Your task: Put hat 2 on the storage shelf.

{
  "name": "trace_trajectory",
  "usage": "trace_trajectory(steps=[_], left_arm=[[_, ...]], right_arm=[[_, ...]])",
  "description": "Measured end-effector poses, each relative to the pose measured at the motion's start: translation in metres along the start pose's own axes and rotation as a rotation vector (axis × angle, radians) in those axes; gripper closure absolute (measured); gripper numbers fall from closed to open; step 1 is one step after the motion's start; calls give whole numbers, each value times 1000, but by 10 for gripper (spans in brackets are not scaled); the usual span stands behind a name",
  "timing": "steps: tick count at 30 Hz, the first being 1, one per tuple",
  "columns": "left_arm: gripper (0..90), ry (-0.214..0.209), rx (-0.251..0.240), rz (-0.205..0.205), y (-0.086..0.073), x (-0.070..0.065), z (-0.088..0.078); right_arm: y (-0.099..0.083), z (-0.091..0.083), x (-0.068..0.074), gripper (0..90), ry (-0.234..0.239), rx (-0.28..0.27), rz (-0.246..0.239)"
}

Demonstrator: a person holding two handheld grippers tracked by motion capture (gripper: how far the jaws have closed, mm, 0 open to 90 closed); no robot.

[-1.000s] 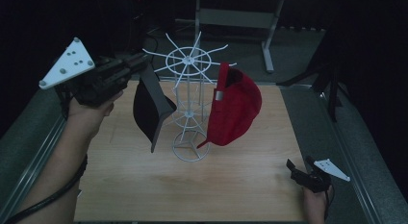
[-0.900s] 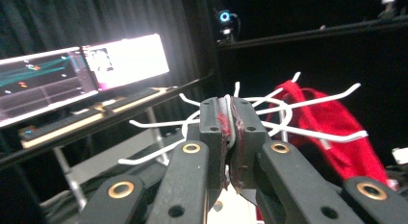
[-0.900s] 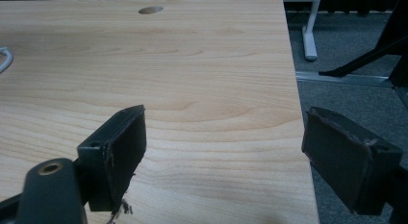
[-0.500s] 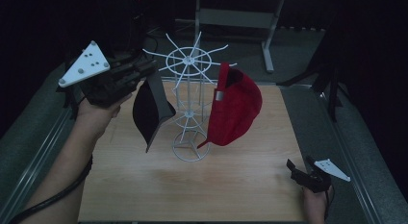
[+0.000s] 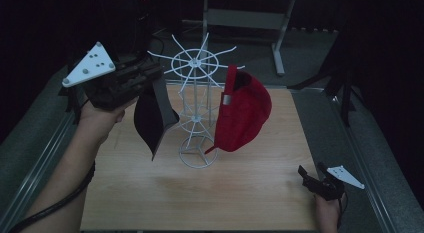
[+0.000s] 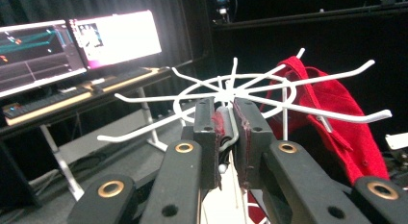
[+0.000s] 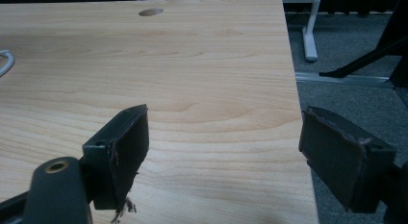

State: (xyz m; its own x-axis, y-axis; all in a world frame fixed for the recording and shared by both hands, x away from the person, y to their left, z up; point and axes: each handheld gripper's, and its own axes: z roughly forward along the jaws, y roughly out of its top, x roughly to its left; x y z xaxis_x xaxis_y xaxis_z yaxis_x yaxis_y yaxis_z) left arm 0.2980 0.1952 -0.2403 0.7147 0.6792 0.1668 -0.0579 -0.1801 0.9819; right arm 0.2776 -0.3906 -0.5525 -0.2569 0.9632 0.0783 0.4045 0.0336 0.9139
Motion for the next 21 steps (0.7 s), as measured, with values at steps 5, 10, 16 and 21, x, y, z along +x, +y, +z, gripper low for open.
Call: trace_trajectory(steps=[5, 10, 16, 21], left_arm=[[755, -18, -5, -21, 1, 1, -1], [705, -8, -19, -34, 2, 3, -5], [638, -10, -21, -43, 1, 3, -10], [613, 5, -32, -47, 0, 3, -19]], right_arm=[[0, 0, 0, 174, 1, -1, 0], [0, 0, 0, 174, 2, 0, 1], [0, 0, 0, 174, 1, -1, 0], [0, 0, 0, 174, 1, 1, -2]])
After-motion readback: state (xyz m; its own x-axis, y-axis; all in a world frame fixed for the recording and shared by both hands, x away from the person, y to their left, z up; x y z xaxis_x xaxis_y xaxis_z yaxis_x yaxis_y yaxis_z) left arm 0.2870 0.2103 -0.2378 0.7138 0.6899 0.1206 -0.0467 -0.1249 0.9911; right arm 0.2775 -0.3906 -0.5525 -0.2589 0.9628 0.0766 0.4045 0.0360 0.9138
